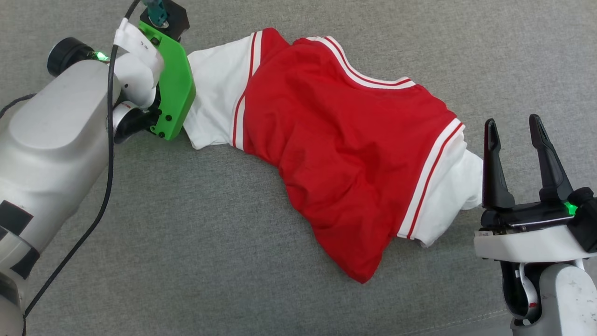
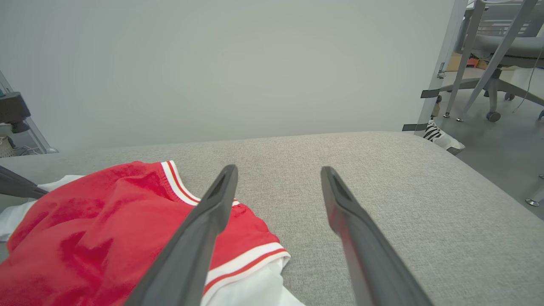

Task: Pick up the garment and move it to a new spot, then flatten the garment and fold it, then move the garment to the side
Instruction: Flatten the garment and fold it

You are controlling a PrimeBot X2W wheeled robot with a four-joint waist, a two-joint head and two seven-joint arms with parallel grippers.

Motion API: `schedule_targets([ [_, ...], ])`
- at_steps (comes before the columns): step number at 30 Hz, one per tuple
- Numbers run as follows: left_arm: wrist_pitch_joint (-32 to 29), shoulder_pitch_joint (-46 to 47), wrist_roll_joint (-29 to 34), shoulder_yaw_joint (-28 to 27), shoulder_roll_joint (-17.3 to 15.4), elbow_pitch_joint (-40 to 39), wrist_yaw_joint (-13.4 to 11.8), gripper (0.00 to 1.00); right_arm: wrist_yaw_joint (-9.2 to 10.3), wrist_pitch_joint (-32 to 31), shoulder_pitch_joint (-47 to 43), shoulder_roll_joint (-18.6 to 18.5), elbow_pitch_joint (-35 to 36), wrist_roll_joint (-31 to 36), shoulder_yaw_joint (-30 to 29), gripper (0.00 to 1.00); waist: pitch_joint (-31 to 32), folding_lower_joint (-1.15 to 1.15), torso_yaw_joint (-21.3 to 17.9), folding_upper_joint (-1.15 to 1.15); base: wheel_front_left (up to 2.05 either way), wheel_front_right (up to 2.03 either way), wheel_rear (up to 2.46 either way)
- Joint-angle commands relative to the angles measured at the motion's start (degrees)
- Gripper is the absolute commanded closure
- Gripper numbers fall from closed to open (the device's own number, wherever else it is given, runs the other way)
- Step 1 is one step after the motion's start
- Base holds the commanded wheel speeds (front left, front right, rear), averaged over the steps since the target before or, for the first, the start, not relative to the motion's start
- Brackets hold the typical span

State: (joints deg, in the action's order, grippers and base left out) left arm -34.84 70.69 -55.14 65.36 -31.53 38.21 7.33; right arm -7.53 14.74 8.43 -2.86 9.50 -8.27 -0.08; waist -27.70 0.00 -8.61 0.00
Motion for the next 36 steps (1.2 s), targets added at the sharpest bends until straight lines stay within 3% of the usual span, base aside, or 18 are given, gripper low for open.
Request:
schedule_targets([
  [1,1.05,-2.51,-0.32,1.95,-0.40,1.16,0.15,1.00,0.04,0.26,0.62,-0.02,-0.13,0.41,0.02,0.00,1.53,0.00,1.13,0.00,0.00,0.00,0.00],
  [7,11.35,-4.14,-4.17,1.50,-0.69,1.02,0.15,1.00,0.04,0.26,-1.90,-0.02,-0.70,0.75,-0.53,0.00,6.68,0.00,3.59,0.00,0.00,0.00,0.00],
  [11,15.79,-7.00,-6.20,1.97,-3.40,0.72,0.15,1.00,0.04,0.26,-4.00,-0.02,-0.96,0.99,-1.09,0.00,9.38,0.00,5.68,0.00,0.00,0.00,0.00],
  [19,19.90,-14.90,-10.80,2.79,-9.29,3.53,0.15,1.00,0.04,0.26,-5.16,-0.02,-1.23,1.67,-1.43,0.00,11.25,0.00,9.02,0.00,0.00,0.00,0.00],
  [24,20.40,-18.36,-12.81,2.99,-9.88,7.04,0.15,1.00,0.04,0.26,-5.62,-0.02,-1.53,1.99,-1.26,0.00,11.59,0.00,9.10,0.00,0.00,0.00,0.00],
  [27,22.24,-20.50,-13.90,3.05,-8.54,9.49,0.15,1.00,0.04,0.26,-5.94,-0.02,-1.87,2.08,-1.56,0.00,12.14,0.00,8.84,0.00,0.00,0.00,0.00],
  [28,23.01,-20.61,-13.99,2.84,-8.18,9.92,0.13,0.61,0.04,0.26,-6.02,-0.02,-1.92,2.09,-1.61,0.00,12.31,0.00,8.85,0.00,0.00,0.00,0.00],
  [29,25.26,-20.64,-13.55,2.55,-7.33,10.79,-0.52,0.00,0.04,0.26,-6.24,-0.02,-2.05,2.11,-1.74,0.00,12.75,0.00,8.90,0.00,0.00,0.00,0.00],
  [36,42.99,-21.94,-10.74,-0.01,-3.54,12.74,-5.91,0.00,0.04,0.26,-7.56,-0.02,-2.33,2.47,-3.31,0.00,16.51,0.00,9.92,0.00,0.00,0.00,0.00],
])
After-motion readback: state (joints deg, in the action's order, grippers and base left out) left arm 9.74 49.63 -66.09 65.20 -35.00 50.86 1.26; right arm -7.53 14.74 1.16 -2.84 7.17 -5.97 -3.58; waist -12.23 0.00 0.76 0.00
